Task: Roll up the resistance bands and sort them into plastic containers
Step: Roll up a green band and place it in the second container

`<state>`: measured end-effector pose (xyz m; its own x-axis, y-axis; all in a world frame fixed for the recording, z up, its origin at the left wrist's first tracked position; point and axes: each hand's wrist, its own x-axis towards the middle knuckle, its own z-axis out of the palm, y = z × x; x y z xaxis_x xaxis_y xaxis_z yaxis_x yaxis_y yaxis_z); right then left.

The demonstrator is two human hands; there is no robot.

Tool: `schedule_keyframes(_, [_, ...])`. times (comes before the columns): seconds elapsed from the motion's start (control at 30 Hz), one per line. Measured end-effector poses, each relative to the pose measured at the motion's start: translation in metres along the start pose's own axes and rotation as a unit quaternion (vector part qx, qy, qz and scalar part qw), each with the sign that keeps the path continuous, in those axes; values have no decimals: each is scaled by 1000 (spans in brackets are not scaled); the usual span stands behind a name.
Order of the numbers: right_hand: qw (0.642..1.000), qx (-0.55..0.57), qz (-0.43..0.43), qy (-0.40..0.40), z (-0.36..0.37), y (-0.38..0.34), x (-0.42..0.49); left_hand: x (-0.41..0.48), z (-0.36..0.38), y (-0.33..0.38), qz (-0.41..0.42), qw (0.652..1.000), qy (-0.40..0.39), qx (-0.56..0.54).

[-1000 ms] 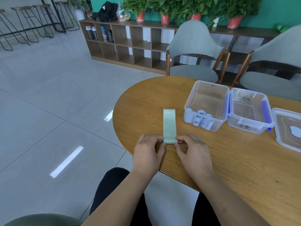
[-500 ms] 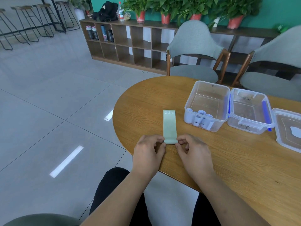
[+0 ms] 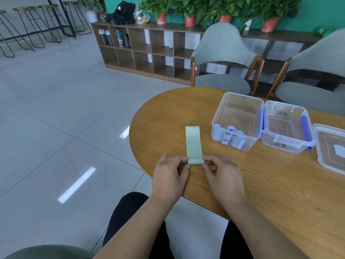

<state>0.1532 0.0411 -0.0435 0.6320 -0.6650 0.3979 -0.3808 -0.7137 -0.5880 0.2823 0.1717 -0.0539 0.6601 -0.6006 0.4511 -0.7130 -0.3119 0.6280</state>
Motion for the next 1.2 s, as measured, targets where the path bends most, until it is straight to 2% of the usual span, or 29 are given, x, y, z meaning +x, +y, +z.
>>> schedule_keyframes(0.37, [999,16,27,6,0,0,-1,-1,-1,1,-13,1000,0,-24])
schedule_keyframes(0.7, [999,-34,-9,10,5,3,-1,1,1,0,6,1000,-9,20])
schedule_keyframes(0.97, [999,29,31,6,-3,-4,-1,1,-4,4,-25,999,-15,-21])
schedule_keyframes(1.2, [1000,17,10,19,0,1,-2,0,-4,5,-11,1000,-2,-9])
